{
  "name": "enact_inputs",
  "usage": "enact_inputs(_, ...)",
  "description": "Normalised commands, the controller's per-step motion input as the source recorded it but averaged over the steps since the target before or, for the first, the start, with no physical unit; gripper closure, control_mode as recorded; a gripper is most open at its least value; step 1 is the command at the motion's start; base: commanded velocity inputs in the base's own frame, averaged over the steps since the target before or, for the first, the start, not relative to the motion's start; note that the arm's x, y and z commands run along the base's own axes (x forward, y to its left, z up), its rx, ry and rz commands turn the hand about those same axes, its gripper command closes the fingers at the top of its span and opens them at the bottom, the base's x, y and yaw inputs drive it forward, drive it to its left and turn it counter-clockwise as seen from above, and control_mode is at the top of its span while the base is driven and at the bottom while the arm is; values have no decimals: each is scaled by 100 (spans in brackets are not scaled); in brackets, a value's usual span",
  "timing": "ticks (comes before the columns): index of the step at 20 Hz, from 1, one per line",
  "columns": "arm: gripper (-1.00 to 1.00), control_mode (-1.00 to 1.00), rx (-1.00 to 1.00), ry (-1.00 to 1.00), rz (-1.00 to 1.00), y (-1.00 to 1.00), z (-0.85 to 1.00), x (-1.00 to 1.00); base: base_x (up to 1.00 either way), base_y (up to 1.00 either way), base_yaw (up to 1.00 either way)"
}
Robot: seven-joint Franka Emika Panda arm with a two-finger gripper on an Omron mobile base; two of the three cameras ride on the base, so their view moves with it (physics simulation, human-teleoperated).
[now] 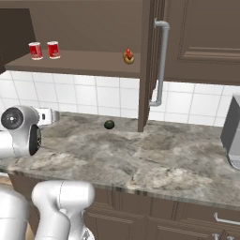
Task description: Pick the cans from the counter and place them in their designated side in the cabinet.
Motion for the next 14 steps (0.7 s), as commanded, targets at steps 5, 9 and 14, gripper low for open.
enact_inputs(5, 100, -100, -1, -5, 3, -11, 46, -2, 0, 0, 0)
enact_inputs(9, 100, -100, 0, 5, 1, -11, 47, -7, 0, 0, 0)
enact_inputs(14, 100, -100, 0, 8, 1, -10, 44, -4, 0, 0, 0)
